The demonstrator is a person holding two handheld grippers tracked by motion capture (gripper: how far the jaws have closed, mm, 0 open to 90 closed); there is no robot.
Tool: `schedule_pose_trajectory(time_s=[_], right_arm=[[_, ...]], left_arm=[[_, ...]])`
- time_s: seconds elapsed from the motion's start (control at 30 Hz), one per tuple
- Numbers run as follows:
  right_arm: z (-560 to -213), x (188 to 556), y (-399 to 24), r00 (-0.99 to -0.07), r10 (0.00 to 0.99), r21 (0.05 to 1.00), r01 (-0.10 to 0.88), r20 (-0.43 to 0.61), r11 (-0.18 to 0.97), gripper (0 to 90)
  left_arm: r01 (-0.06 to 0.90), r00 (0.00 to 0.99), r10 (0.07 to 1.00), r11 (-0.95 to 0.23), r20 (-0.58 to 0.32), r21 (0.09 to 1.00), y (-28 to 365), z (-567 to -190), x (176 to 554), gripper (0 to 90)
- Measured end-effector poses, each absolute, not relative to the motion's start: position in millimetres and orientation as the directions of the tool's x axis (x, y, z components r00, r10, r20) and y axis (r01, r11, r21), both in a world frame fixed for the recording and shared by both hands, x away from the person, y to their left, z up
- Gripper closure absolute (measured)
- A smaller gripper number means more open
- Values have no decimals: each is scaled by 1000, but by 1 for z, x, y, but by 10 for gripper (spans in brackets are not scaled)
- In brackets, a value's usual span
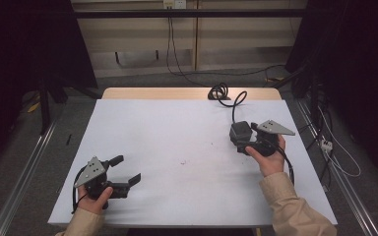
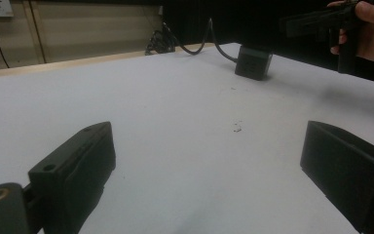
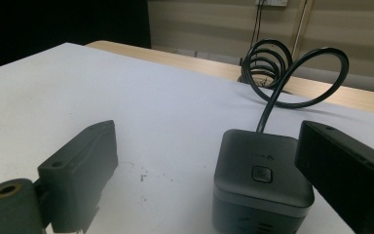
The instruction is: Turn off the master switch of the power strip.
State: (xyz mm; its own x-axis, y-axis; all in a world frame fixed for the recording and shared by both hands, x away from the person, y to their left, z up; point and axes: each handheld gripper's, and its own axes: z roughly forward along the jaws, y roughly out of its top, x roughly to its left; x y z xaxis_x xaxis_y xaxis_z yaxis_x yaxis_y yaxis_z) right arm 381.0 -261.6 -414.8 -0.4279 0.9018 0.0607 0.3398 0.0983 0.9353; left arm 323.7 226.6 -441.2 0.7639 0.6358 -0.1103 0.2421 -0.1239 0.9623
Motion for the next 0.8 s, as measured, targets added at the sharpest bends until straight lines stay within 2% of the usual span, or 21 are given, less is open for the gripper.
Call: schedule_pose_trajectory(time_s=[0.57, 0.8], right_arm=[[-413, 390, -263, -414, 909, 929, 356, 56, 105, 100], [-413, 392, -265, -404, 913, 927, 364, 65, 95, 147]], left_arm=[[243, 764, 636, -125, -110, 962, 227, -441, 324, 57], [247, 759, 641, -118, -117, 962, 227, -441, 324, 57]])
